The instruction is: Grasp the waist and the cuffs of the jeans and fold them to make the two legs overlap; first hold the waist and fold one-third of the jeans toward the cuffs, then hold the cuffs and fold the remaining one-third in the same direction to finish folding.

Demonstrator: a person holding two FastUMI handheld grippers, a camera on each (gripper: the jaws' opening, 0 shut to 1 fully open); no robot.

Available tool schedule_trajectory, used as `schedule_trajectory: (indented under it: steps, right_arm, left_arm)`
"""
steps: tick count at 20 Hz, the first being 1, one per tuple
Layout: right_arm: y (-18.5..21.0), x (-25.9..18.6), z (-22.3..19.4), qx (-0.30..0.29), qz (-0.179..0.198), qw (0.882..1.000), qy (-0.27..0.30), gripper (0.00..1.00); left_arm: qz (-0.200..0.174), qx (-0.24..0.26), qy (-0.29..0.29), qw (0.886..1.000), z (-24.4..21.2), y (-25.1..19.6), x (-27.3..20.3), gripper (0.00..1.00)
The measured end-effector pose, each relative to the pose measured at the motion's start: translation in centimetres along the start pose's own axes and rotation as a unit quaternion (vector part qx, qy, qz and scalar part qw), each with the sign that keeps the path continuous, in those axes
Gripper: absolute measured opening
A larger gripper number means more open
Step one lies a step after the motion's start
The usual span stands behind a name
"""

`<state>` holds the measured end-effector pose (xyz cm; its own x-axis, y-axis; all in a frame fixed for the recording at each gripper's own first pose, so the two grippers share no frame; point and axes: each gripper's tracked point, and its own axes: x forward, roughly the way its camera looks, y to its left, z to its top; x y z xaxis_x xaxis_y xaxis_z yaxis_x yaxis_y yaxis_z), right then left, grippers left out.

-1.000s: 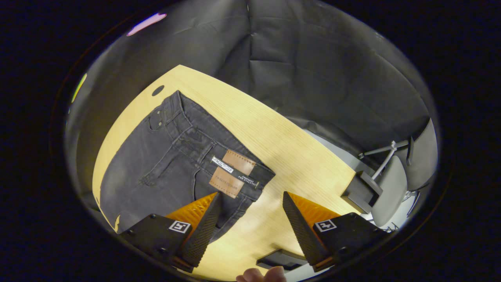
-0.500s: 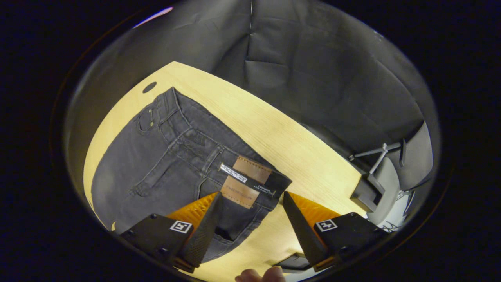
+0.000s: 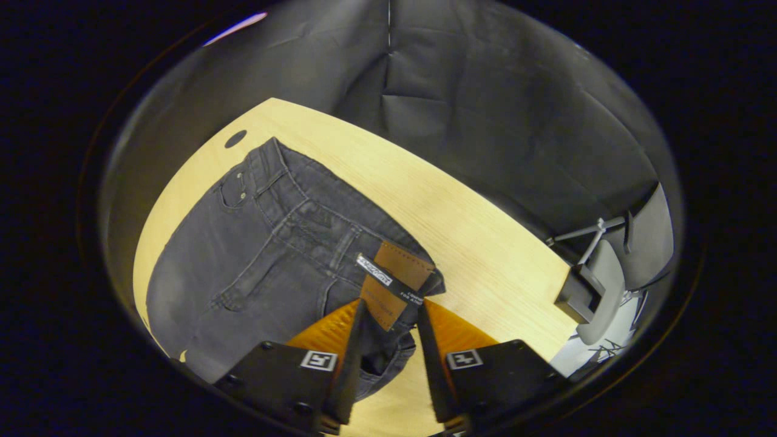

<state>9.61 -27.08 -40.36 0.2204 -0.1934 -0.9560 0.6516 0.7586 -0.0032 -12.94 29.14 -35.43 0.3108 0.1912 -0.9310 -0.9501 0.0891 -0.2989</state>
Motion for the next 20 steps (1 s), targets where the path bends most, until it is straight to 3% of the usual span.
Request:
schedule_trajectory:
  steps: [1,2,3,4,8,15,16,20]
  right_arm:
    - [0.0,-0.1,-0.1,-0.001,0.000,1.000,0.001,0.31]
    - [0.2,-0.1,0.1,0.004,0.010,1.000,0.001,0.34]
    - [0.2,0.0,-0.2,0.018,0.020,1.000,0.008,0.27]
    - [0.3,-0.2,0.0,0.024,0.031,0.999,0.007,0.20]
    - [0.2,-1.5,-0.1,0.060,0.078,0.995,0.030,0.12]
    - [2.4,-9.1,0.5,0.078,0.163,0.983,0.031,0.12]
    - [3.0,-10.1,0.9,0.081,0.174,0.981,0.035,0.16]
    - [4.5,-12.4,3.3,0.115,0.213,0.969,0.059,0.12]
  left_arm:
    - [-0.002,-0.004,0.000,1.000,0.1,0.2,0.2,0.51]
    - [-0.007,-0.012,0.002,1.000,0.0,0.4,0.2,0.46]
    - [-0.015,-0.019,0.004,1.000,0.0,0.4,0.2,0.31]
    - [-0.022,-0.024,0.008,0.999,0.0,0.4,0.2,0.24]
    - [-0.058,-0.044,0.010,0.997,-0.3,0.0,-1.2,0.05]
    - [-0.141,-0.054,-0.002,0.988,-0.9,-3.4,-7.1,0.03]
    - [-0.150,-0.063,-0.003,0.987,-0.7,-4.1,-7.8,0.03]
    - [-0.158,-0.102,0.016,0.982,0.5,-6.6,-9.6,0.04]
